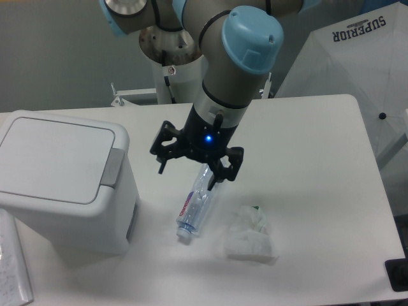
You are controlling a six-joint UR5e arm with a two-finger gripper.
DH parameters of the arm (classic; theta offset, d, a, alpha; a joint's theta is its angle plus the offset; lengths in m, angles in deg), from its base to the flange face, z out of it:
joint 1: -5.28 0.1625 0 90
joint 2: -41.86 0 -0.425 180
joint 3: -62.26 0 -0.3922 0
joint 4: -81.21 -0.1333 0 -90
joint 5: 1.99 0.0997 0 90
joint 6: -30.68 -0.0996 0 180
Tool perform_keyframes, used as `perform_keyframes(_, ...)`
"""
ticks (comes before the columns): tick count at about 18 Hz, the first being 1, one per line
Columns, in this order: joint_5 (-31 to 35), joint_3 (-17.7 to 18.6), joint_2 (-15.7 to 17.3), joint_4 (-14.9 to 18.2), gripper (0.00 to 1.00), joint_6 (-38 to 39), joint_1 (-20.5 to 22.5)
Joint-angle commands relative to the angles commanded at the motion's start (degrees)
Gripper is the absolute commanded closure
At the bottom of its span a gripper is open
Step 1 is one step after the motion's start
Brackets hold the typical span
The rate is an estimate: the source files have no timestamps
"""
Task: Open the trash can
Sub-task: 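Swing the gripper over the bottle to the bin lid's edge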
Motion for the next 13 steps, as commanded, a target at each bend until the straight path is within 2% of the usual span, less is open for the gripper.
perform_keyframes(13, 0.1, 0.6, 0.5, 0.0, 0.0, 5.1, -4.0)
